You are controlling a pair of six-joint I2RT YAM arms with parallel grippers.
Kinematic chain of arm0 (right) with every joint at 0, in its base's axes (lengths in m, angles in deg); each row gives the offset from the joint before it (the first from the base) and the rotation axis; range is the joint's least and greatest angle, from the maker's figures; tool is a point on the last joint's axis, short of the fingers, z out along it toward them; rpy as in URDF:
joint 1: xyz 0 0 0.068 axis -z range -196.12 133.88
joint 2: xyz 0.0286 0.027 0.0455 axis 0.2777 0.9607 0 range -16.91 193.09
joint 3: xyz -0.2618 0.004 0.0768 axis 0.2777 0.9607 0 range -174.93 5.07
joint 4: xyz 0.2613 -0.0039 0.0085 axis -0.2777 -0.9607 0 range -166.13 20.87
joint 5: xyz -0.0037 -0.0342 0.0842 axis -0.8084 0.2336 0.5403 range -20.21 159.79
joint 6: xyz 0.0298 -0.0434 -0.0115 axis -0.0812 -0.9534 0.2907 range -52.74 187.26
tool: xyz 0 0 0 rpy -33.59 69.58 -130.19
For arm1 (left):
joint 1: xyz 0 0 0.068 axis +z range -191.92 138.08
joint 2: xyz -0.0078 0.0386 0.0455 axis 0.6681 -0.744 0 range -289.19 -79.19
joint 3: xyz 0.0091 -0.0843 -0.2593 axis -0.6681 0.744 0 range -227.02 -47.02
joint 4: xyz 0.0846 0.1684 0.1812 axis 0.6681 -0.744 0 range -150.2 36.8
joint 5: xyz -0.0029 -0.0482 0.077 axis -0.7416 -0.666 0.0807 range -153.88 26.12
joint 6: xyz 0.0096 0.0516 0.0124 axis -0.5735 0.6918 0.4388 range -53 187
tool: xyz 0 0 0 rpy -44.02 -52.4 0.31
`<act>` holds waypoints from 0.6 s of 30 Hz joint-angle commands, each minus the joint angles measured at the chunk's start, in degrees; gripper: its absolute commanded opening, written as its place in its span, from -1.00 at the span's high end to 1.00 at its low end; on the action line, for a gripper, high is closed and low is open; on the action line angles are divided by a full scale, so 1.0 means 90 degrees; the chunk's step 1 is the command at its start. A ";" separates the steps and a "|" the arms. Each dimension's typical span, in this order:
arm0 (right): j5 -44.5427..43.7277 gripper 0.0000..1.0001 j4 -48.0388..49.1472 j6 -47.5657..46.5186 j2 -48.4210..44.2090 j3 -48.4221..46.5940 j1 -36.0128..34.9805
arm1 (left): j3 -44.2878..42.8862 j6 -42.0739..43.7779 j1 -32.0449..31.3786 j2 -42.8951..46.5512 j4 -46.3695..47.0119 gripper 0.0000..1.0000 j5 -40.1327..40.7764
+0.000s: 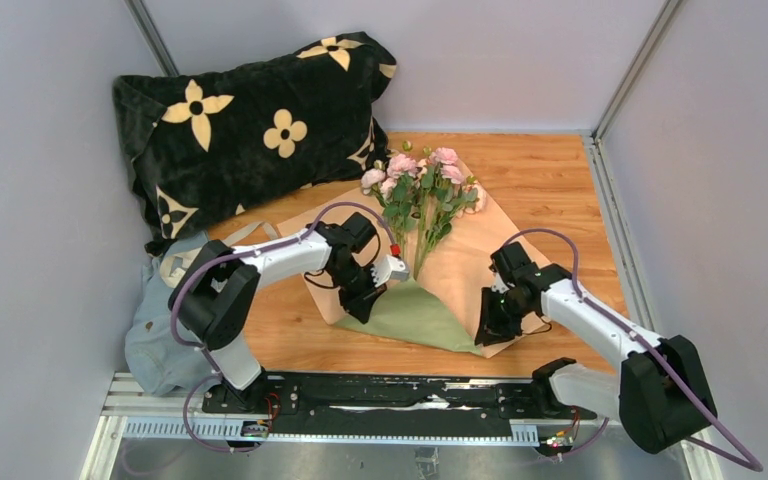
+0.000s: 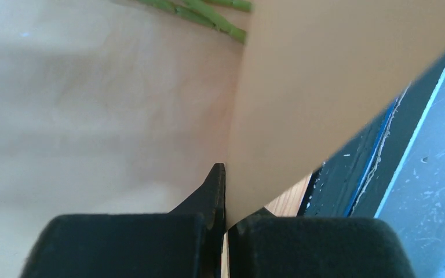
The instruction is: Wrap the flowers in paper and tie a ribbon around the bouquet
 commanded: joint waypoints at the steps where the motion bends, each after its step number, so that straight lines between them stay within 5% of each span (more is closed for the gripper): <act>1: -0.0836 0.42 -0.0469 0.0089 0.0001 -0.0140 0.0203 | -0.0055 -0.0108 0.0093 -0.0408 -0.0351 1.00 0.0051; 5: -0.1643 0.43 -0.1067 0.0131 -0.0387 -0.0841 0.0022 | -0.0206 -0.0195 0.0093 -0.0539 -0.0343 1.00 -0.0066; 8: -0.2340 0.56 -0.0939 0.0288 -0.0852 -0.1375 -0.0871 | -0.0287 -0.0291 0.0093 -0.0615 -0.0302 1.00 0.0118; 12: -0.0535 0.95 0.1754 0.0657 -0.0796 -0.0664 -0.1796 | -0.0302 -0.0499 0.0093 -0.0726 -0.0134 1.00 0.0229; 14: 0.0213 1.00 0.2998 0.1170 -0.0421 -0.0117 -0.1824 | -0.0329 -0.0537 0.0093 -0.0807 -0.0127 1.00 0.0290; 18: -0.0600 1.00 0.2150 0.1389 0.0245 0.0082 -0.1743 | -0.0313 -0.0553 0.0093 -0.0872 -0.0126 1.00 0.0487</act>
